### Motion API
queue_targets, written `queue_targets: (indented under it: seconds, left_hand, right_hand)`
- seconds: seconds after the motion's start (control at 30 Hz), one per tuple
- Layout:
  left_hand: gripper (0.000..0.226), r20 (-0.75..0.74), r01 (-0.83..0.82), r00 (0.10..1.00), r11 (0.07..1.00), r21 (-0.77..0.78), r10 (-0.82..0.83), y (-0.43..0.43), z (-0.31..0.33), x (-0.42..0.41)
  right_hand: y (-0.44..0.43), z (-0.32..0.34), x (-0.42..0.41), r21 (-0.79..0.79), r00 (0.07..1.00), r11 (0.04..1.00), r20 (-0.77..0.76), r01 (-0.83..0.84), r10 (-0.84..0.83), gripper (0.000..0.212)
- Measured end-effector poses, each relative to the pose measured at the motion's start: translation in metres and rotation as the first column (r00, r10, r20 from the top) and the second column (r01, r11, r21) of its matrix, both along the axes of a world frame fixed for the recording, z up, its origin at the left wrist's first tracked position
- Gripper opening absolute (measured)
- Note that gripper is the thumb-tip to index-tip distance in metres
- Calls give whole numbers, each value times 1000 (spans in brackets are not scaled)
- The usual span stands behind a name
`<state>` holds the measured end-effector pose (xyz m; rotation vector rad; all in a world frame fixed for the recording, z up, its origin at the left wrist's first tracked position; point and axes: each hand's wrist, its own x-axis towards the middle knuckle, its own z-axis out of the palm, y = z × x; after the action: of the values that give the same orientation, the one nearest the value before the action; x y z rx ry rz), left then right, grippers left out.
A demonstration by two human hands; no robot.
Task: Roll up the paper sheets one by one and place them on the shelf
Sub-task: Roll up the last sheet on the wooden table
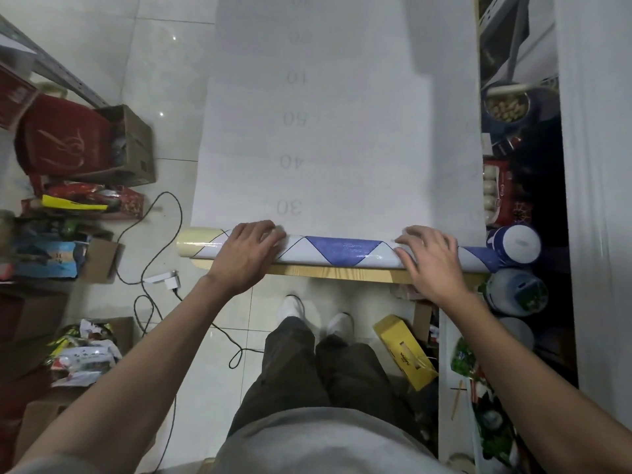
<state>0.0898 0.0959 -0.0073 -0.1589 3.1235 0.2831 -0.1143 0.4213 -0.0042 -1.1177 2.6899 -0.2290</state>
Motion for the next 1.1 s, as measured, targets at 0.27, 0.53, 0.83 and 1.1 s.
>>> queue_targets:
  seconds: [0.27, 0.53, 0.83, 1.1]
  left_hand:
    - [46, 23, 2, 1000, 995, -104, 0, -5, -6, -1]
    - [56, 21, -39, 999, 991, -132, 42, -4, -8, -14]
    - [47, 21, -51, 998, 991, -127, 54, -7, -6, -14]
    - [53, 59, -66, 995, 987, -146, 75, -8, 0, -17]
  right_hand:
    - [8, -4, -3, 68, 1000, 997, -14, 26, -25, 57]
    - [0, -9, -12, 113, 996, 991, -66, 74, -67, 61]
    - [-3, -4, -20, 48, 991, 991, -50, 126, -123, 53]
    - [3, -8, -20, 111, 989, 988, -111, 111, -99, 59]
